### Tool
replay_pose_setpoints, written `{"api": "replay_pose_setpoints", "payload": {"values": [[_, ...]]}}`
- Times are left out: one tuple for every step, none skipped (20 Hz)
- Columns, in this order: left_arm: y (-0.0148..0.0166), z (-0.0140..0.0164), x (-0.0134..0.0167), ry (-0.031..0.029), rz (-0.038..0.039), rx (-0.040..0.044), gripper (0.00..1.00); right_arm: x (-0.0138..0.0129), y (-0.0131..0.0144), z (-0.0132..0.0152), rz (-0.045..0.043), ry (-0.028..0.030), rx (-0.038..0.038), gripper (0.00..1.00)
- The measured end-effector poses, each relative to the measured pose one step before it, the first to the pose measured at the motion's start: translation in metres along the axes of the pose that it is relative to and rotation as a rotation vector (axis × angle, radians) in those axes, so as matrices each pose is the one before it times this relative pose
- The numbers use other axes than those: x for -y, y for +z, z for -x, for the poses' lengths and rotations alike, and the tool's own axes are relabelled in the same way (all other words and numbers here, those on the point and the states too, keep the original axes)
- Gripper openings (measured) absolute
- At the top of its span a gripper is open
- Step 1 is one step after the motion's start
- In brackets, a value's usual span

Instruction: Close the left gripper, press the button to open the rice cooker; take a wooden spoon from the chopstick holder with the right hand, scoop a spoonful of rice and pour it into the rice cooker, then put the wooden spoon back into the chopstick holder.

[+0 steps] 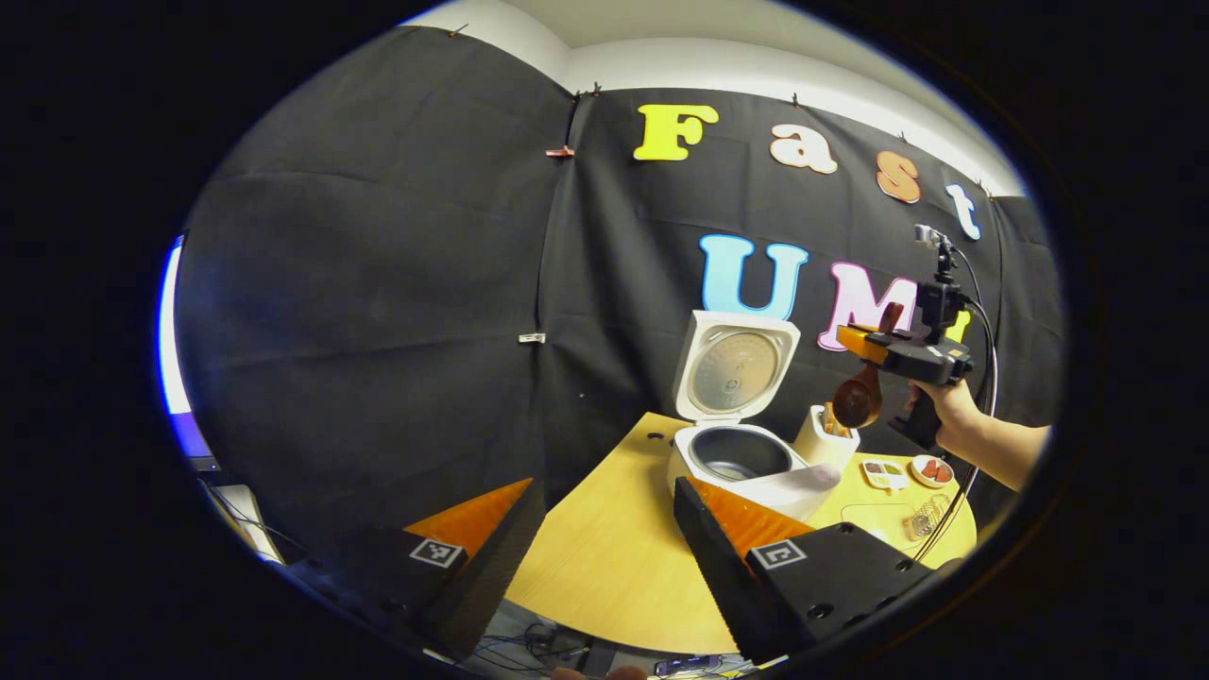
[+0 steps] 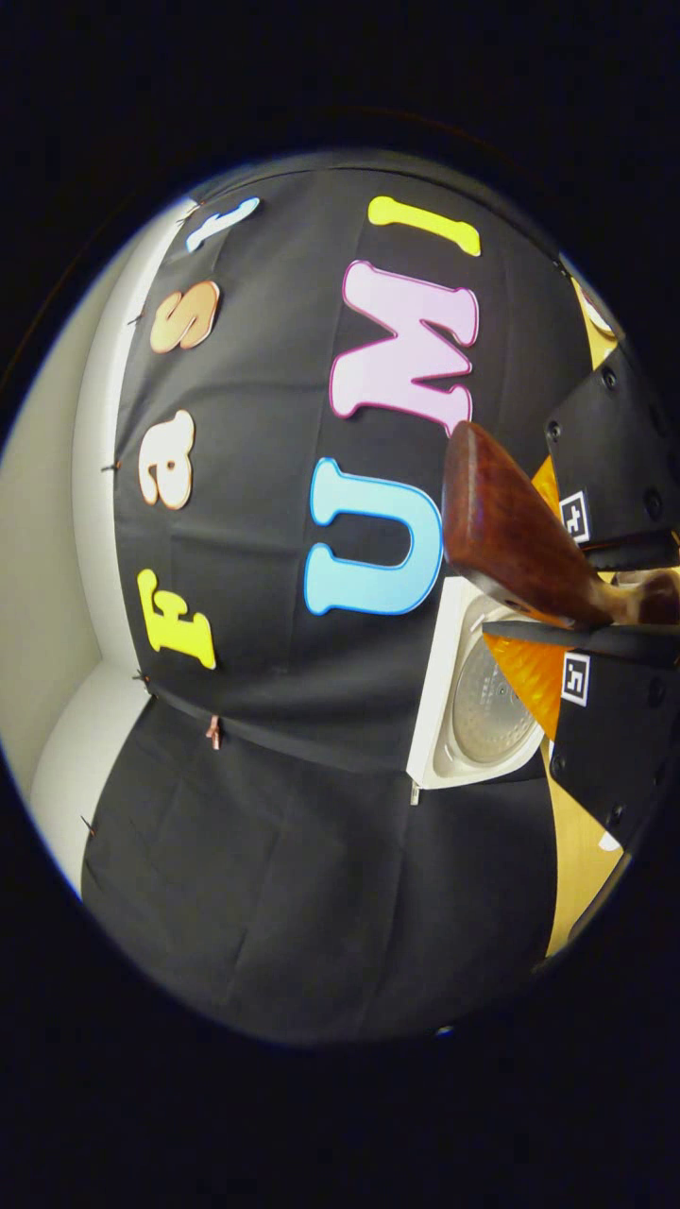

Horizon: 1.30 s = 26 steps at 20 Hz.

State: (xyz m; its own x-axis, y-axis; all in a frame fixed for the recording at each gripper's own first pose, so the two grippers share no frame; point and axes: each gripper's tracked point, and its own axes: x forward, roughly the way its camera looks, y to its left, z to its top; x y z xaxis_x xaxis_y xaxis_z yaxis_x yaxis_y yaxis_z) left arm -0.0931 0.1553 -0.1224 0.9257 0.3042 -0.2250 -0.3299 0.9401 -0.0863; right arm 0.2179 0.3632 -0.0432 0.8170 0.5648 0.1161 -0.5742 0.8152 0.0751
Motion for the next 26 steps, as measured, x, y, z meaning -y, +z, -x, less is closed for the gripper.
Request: {"api": "replay_pose_setpoints", "payload": {"values": [[0.00204,-0.00148,0.00797,-0.01448,-0.00138,0.00311,0.95,0.01171,0.00383,0.00931,-0.00913,-0.01056,0.00348,0.23],[0.00157,-0.00181,0.0079,-0.01609,-0.00106,0.00217,0.95,0.01298,0.00305,0.00918,-0.00464,-0.01316,0.00179,0.22],[0.00199,-0.00143,0.00909,-0.01408,-0.00244,0.00059,0.95,0.01239,0.003,0.0088,-0.00406,-0.01243,-0.00073,0.22],[-0.00059,-0.00268,0.00733,-0.01458,-0.00336,0.00027,0.95,0.01227,0.0004,0.00677,-0.00805,-0.01504,0.00223,0.27],[0.00096,-0.00151,0.00868,-0.01572,-0.00361,0.00148,0.95,0.0129,0.00429,0.00847,-0.00969,-0.0164,0.00382,0.27],[0.00076,-0.00144,0.00831,-0.01523,-0.00456,0.00129,0.95,0.01337,0.00265,0.00871,-0.01001,-0.01686,-0.00073,0.27],[0.00161,-0.00136,0.00897,-0.01484,-0.00466,0.00102,0.95,0.0156,0.00035,0.00771,-0.00758,-0.01825,-0.00255,0.26],[-0.00002,-0.00155,0.00784,-0.01338,-0.00346,-0.00034,0.95,0.0156,-0.0009,0.00905,-0.00655,-0.01866,-0.00752,0.27],[0.00003,-0.00145,0.00857,-0.0147,0.00011,-0.00129,0.96,0.01506,-0.00202,0.0077,-0.00578,-0.017,-0.01319,0.22],[-0.00003,-0.00184,0.00843,-0.01386,0.00204,-0.0009,0.95,0.01682,-0.00211,0.00792,-0.0099,-0.01874,-0.00709,0.27],[-0.00024,-0.00128,0.00859,-0.01277,0.00096,-0.00112,0.95,0.01792,-0.00259,0.00915,-0.00829,-0.02154,-0.0094,0.27],[-0.00065,-0.00133,0.00722,-0.01097,-0.00281,-0.00184,0.95,0.01744,-0.0031,0.00811,-0.00576,-0.02109,-0.00825,0.27],[-0.00019,-0.00114,0.00776,-0.00937,-0.00536,-0.00243,0.95,0.01794,-0.00278,0.00663,-0.00022,-0.0238,-0.00541,0.27],[-0.00103,-0.00117,0.00622,-0.00858,-0.00574,-0.00201,0.95,0.01743,-0.00326,0.00689,-0.00101,-0.02108,-0.00569,0.27],[-0.00019,-0.00184,0.006,-0.00674,-0.00404,-0.0022,0.95,0.01662,-0.0032,0.00396,-0.00096,-0.01961,-0.00447,0.27],[-0.00118,-0.00191,0.00527,-0.00556,-0.00168,-0.00274,0.95,0.01651,-0.00557,0.00425,-0.00349,-0.02048,-0.00924,0.27],[-0.00061,-0.00153,0.00453,-0.00363,-0.00167,-0.00448,0.95,0.01681,-0.00801,0.00423,0.0003,-0.0213,-0.01044,0.22],[-0.00073,-0.00173,0.00475,-0.00188,-0.00397,-0.0026,0.95,0.01589,-0.00779,0.00257,-0.00362,-0.01934,-0.01055,0.27],[-0.00039,-0.00133,0.00402,-0.00013,-0.00735,-0.00418,0.95,0.01524,-0.00799,0.00339,-0.00355,-0.01943,-0.00729,0.22],[-0.0011,-0.00036,0.00468,0.00069,-0.00782,-0.00434,0.95,0.01367,-0.01026,0.00131,-0.0077,-0.01698,-0.01037,0.27],[0.00013,0.00014,0.00434,-0.00034,-0.0036,-0.00388,0.95,0.01369,-0.01252,-0.00021,-0.00727,-0.01783,-0.01151,0.27],[-0.00026,0.00007,0.00502,-0.00182,0.0031,-0.00612,0.95,0.01254,-0.01359,-0.0007,-0.01196,-0.01423,-0.01667,0.27],[0.00037,0.00034,0.00475,-0.00113,0.00428,-0.00381,0.95,0.0125,-0.01492,-0.00095,-0.01188,-0.01726,-0.01616,0.27],[0.00026,0.00064,0.0046,0.00005,0.00103,-0.00199,0.95,0.01141,-0.01239,-0.00134,-0.0106,-0.01474,-0.01466,0.27],[0.00091,-0.00008,0.00394,0.00025,-0.00177,-0.00256,0.95,0.0105,-0.01281,-0.00235,-0.00216,-0.01501,-0.01082,0.27],[-0.00079,-0.00041,0.00399,-0.00034,-0.0016,-0.00476,0.95,0.01069,-0.01357,-0.00316,0.00338,-0.01417,-0.01418,0.27]]}}
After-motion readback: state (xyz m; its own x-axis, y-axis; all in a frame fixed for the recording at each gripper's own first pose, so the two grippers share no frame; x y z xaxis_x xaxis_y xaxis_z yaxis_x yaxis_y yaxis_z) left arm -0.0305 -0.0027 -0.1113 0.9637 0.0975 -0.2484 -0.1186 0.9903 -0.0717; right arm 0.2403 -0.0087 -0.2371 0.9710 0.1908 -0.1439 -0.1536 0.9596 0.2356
